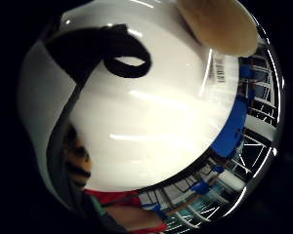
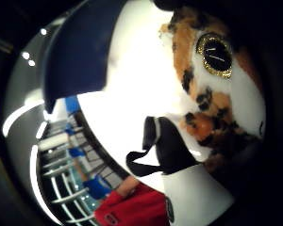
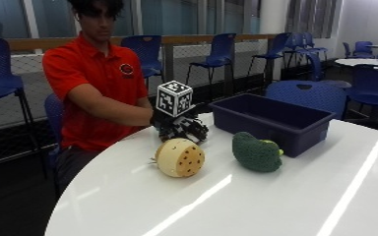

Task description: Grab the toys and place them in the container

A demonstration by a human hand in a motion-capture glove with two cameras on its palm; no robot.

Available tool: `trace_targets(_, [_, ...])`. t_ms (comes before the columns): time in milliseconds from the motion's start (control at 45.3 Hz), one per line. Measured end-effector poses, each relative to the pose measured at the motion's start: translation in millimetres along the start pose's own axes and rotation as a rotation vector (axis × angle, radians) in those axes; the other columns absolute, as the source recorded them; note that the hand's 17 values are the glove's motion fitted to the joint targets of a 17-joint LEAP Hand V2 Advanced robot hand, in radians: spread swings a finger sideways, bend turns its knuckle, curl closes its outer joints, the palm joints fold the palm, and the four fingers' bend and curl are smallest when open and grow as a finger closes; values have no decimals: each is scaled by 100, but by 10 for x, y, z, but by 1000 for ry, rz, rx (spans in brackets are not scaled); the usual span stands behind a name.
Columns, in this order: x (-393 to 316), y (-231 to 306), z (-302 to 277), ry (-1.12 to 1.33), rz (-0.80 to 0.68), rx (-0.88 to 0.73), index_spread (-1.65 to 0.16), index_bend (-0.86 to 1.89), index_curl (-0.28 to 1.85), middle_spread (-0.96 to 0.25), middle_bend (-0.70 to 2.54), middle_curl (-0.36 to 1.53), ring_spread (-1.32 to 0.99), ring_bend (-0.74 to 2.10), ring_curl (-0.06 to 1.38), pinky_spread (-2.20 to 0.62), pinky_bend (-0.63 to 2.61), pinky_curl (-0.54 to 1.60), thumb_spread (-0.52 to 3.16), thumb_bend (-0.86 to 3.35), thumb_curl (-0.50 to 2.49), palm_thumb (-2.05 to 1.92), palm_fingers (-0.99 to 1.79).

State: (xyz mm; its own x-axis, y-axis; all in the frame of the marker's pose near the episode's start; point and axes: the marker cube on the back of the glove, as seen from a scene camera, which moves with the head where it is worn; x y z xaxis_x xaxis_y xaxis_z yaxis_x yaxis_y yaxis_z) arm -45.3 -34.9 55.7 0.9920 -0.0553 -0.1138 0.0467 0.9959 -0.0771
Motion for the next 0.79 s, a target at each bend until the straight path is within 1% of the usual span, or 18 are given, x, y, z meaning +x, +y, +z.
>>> trace_targets(22, [-2, 2, 0, 7, 2, 3, -35, 10, 18, -6, 10, 14, -1, 30, 13, 4, 108, 39, 112, 4, 16, 10, -4])
trace_targets(44, [-2, 3, -1, 10, 3, 7, -34, 10, 18, -6, 10, 14, -1, 27, 13, 5, 111, 40, 112, 3, 17, 8, -10])
trace_targets(66, [-2, 1, -2, 11, 6, 13, -36, 11, 18, -6, 10, 14, -3, 39, 16, 4, 109, 40, 115, 6, 18, 14, 0])
trace_targets(132, [-10, -7, -1, 13, 13, 47, -38, 16, 19, -7, 11, 13, -8, 56, 20, 1, 104, 38, 121, 10, 22, 21, 10])
trace_targets(154, [-20, -7, 0, 18, 14, 61, -38, 14, 19, -7, 11, 14, -7, 53, 19, 2, 107, 39, 121, 8, 22, 20, 4])
trace_targets(176, [-32, -7, 1, 24, 14, 78, -39, 18, 21, -8, 16, 15, -11, 64, 23, -2, 100, 38, 125, 12, 24, 25, 13])
trace_targets(199, [-44, -7, 2, 32, 13, 95, -40, 20, 21, -10, 21, 16, -15, 69, 24, -5, 95, 36, 128, 15, 25, 29, 23])
trace_targets(243, [-61, -12, 1, 49, 9, 129, -40, 11, 18, -12, 16, 15, -20, 77, 25, -21, 112, 38, 131, 16, 27, 31, 44])
trace_targets(265, [-66, -16, 0, 56, 6, 145, -40, 11, 17, -15, 22, 16, -24, 83, 27, -25, 113, 37, 133, 18, 28, 35, 59])
trace_targets(287, [-70, -21, 0, 62, 4, 159, -40, 9, 16, -17, 24, 17, -27, 86, 27, -28, 112, 36, 133, 19, 30, 38, 62])
trace_targets(419, [-54, -75, -24, 38, -7, 187, -41, 14, 18, -25, 37, 24, -39, 91, 34, -38, 113, 40, 118, 23, 40, 54, 74])
trace_targets(441, [-45, -86, -30, 27, -15, 187, -41, 15, 18, -27, 41, 25, -41, 95, 35, -39, 114, 41, 114, 23, 42, 56, 81])
trace_targets(507, [-15, -125, -54, 4, -33, 187, -41, 15, 18, -31, 45, 28, -44, 96, 36, -41, 113, 41, 106, 23, 46, 60, 87])
trace_targets(618, [33, -201, -155, -10, -55, 168, -40, 18, 20, -35, 55, 32, -47, 102, 40, -43, 111, 42, 92, 22, 52, 64, 105])
trace_targets(662, [36, -211, -218, -5, -60, 170, -40, 20, 21, -37, 59, 35, -47, 104, 42, -43, 109, 42, 88, 21, 54, 64, 110])
trace_targets(684, [37, -217, -262, -4, -61, 173, -40, 19, 21, -37, 59, 35, -48, 104, 42, -44, 109, 43, 86, 21, 55, 65, 107])
trace_targets(706, [36, -225, -317, -6, -62, 177, -40, 21, 22, -38, 62, 37, -47, 105, 43, -44, 107, 42, 84, 21, 56, 65, 112])
trace_targets(794, [-7, -282, -627, -41, -63, 199, -40, 25, 25, -38, 66, 40, -47, 106, 45, -45, 103, 43, 76, 18, 60, 64, 114])
